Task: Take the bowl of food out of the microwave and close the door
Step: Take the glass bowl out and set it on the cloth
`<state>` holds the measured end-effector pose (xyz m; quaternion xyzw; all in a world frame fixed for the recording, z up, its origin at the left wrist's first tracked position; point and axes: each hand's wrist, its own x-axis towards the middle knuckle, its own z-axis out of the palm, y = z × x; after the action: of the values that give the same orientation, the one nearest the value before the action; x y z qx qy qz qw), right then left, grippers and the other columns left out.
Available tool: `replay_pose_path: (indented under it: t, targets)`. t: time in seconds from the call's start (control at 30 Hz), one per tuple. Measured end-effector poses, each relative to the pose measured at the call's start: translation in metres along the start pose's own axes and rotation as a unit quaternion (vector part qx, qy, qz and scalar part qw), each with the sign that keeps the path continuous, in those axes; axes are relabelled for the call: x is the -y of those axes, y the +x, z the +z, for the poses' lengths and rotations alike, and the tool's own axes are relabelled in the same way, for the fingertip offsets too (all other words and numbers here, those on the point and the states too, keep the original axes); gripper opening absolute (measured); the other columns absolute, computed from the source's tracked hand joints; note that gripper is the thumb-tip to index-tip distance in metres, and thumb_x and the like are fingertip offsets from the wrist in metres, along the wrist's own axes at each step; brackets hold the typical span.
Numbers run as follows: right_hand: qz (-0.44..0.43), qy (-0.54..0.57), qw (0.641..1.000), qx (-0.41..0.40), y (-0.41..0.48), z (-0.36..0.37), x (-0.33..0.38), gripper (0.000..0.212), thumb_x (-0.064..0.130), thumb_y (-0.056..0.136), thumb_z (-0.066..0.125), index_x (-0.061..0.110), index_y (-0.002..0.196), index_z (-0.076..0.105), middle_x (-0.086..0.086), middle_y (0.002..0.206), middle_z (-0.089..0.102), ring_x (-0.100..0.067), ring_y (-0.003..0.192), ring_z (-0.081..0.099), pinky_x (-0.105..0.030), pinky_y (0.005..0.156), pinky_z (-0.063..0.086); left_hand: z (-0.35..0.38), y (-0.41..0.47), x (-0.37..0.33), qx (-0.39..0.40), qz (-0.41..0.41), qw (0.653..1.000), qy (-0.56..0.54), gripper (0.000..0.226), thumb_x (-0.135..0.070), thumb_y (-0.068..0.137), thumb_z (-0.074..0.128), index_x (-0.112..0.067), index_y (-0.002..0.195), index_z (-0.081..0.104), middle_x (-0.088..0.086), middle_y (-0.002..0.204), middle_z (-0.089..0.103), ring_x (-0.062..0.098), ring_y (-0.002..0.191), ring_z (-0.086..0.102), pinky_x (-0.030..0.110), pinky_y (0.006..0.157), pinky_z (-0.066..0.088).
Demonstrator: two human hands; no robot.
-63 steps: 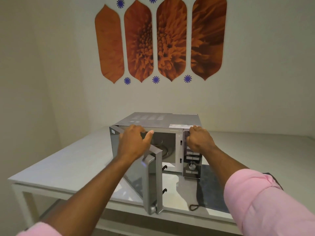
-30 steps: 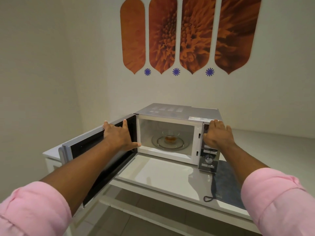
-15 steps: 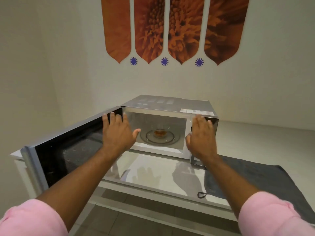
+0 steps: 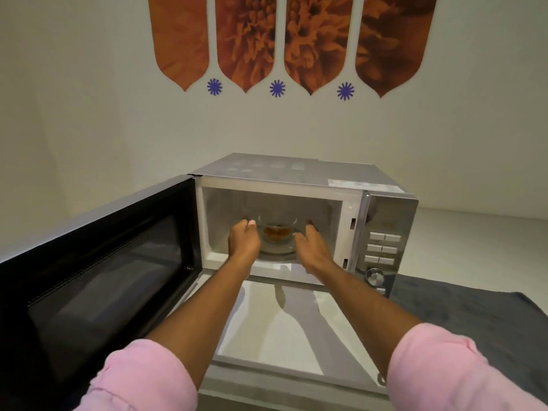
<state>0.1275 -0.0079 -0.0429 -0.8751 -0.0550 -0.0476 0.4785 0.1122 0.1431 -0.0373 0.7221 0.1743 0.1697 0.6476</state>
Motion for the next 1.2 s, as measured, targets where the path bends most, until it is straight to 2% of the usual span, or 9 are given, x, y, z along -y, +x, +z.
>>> replay_pose_path:
  t: [0.1, 0.17, 0.3, 0.4, 0.5, 0.67, 0.97, 1.07, 1.2]
  targets:
    - [0.072, 0.033, 0.997, 0.01, 0.033, 0.01, 0.001, 0.024, 0.026, 0.107, 0.037, 0.01, 0.103, 0.054, -0.008, 0.102, 0.055, -0.012, 0.077, 0.05, -0.034, 0.075, 0.048, 0.004, 0.028, 0.005, 0.007, -0.039, 0.999, -0.036, 0.035, -0.023, 0.11, 0.046, -0.012, 0.14, 0.059, 0.012, 0.121, 0.07, 0.036, 0.118, 0.066, 0.048, 0.106, 0.053]
    - [0.097, 0.027, 0.995, 0.011, 0.053, 0.016, 0.006, 0.029, 0.027, 0.107, 0.037, 0.012, 0.121, 0.057, -0.007, 0.104, 0.057, -0.013, 0.078, 0.052, -0.028, 0.065, 0.041, 0.008, 0.046, 0.006, 0.003, -0.06, 0.996, -0.059, 0.035, -0.02, 0.109, 0.047, -0.014, 0.142, 0.057, 0.011, 0.121, 0.068, 0.035, 0.12, 0.063, 0.047, 0.109, 0.05]
    - [0.086, 0.052, 0.995, -0.021, 0.091, 0.028, 0.009, 0.032, 0.031, 0.107, 0.038, 0.016, 0.128, 0.055, -0.011, 0.119, 0.059, -0.022, 0.093, 0.053, -0.034, 0.087, 0.041, 0.02, 0.08, 0.008, 0.029, -0.079, 0.99, -0.112, 0.038, -0.022, 0.11, 0.046, -0.016, 0.146, 0.058, 0.014, 0.147, 0.06, 0.03, 0.129, 0.057, 0.035, 0.102, 0.042]
    - [0.084, 0.111, 0.989, -0.041, 0.107, 0.032, 0.002, 0.029, 0.029, 0.104, 0.04, 0.015, 0.118, 0.061, -0.01, 0.114, 0.061, -0.022, 0.094, 0.053, -0.038, 0.098, 0.041, 0.03, 0.096, 0.008, 0.022, -0.063, 0.994, -0.083, 0.025, -0.024, 0.109, 0.049, -0.019, 0.091, 0.065, 0.013, 0.109, 0.067, 0.03, 0.104, 0.057, 0.039, 0.098, 0.048]
    - [0.094, 0.149, 0.983, -0.044, 0.114, 0.037, -0.004, 0.025, 0.027, 0.103, 0.042, 0.017, 0.113, 0.062, -0.006, 0.102, 0.061, -0.018, 0.086, 0.053, -0.037, 0.099, 0.041, 0.038, 0.105, 0.013, 0.022, -0.059, 0.996, -0.069, 0.034, -0.02, 0.107, 0.05, -0.023, 0.073, 0.053, 0.01, 0.105, 0.064, 0.03, 0.102, 0.057, 0.041, 0.104, 0.05]
    - [0.093, 0.151, 0.983, -0.039, 0.115, 0.048, -0.007, 0.033, 0.024, 0.102, 0.038, 0.013, 0.125, 0.06, -0.006, 0.106, 0.061, -0.014, 0.08, 0.052, -0.033, 0.082, 0.039, 0.044, 0.108, 0.022, 0.015, -0.062, 0.996, -0.065, 0.036, -0.016, 0.109, 0.045, -0.022, 0.075, 0.057, 0.013, 0.105, 0.066, 0.027, 0.093, 0.058, 0.037, 0.088, 0.047]
    - [0.152, 0.177, 0.972, -0.03, 0.094, 0.038, 0.012, 0.035, 0.027, 0.105, 0.036, 0.013, 0.128, 0.058, -0.009, 0.117, 0.064, -0.023, 0.094, 0.059, -0.034, 0.08, 0.049, 0.035, 0.08, 0.008, 0.029, -0.123, 0.985, -0.119, 0.03, -0.028, 0.109, 0.042, -0.017, 0.116, 0.069, 0.015, 0.124, 0.072, 0.033, 0.118, 0.066, 0.046, 0.112, 0.053]
    - [0.194, 0.206, 0.959, -0.013, 0.077, 0.029, 0.017, 0.03, 0.03, 0.106, 0.038, 0.015, 0.107, 0.064, -0.011, 0.107, 0.069, -0.026, 0.101, 0.065, -0.039, 0.099, 0.054, 0.03, 0.06, -0.001, 0.025, -0.135, 0.983, -0.123, 0.027, -0.022, 0.109, 0.04, -0.017, 0.119, 0.065, 0.012, 0.122, 0.071, 0.031, 0.119, 0.065, 0.045, 0.111, 0.054]
    - [0.161, 0.211, 0.964, -0.022, 0.044, 0.017, 0.016, 0.022, 0.015, 0.099, 0.04, 0.018, 0.087, 0.059, -0.008, 0.089, 0.065, -0.022, 0.085, 0.062, -0.039, 0.086, 0.053, 0.027, 0.043, -0.001, 0.029, -0.102, 0.989, -0.099, 0.032, -0.018, 0.101, 0.045, -0.017, 0.115, 0.073, 0.014, 0.114, 0.078, 0.032, 0.104, 0.074, 0.049, 0.098, 0.063]
